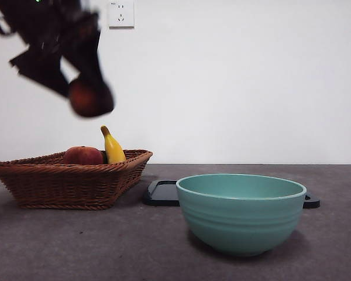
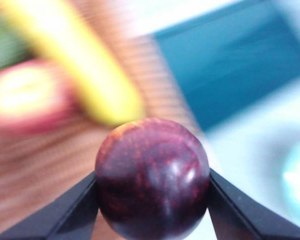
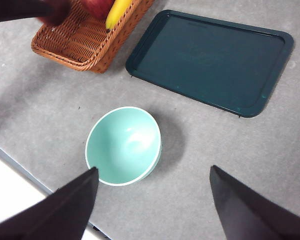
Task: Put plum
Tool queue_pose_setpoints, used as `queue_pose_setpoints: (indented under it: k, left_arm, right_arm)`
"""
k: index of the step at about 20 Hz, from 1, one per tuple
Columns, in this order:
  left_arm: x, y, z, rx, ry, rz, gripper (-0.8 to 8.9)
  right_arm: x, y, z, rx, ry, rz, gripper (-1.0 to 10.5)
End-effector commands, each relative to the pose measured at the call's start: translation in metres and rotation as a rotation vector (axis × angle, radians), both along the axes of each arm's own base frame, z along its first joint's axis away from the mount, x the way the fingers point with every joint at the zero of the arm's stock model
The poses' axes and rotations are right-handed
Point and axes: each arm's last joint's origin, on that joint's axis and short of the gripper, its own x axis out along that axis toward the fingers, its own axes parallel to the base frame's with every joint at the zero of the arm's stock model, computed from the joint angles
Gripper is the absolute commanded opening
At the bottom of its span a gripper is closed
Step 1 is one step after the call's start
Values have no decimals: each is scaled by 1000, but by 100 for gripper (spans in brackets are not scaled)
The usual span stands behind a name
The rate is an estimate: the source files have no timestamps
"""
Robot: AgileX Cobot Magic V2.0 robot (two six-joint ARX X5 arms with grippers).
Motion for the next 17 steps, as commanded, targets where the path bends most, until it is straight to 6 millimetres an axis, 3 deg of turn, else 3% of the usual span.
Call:
queue_pose_setpoints:
  k: [1,7,17]
  left_arm:
    - [-18,-17,19,-84,-25,-107,242]
    - [-51,-72,17,-82,-12,-336,242]
    - [-60,-157,-55,54,50,-560,241]
  right_arm:
    - [1,1,6,6,-23,3,356]
    - [1,0,6,1,-24,-2,356]
    - [1,0,6,1,-23,-2,356]
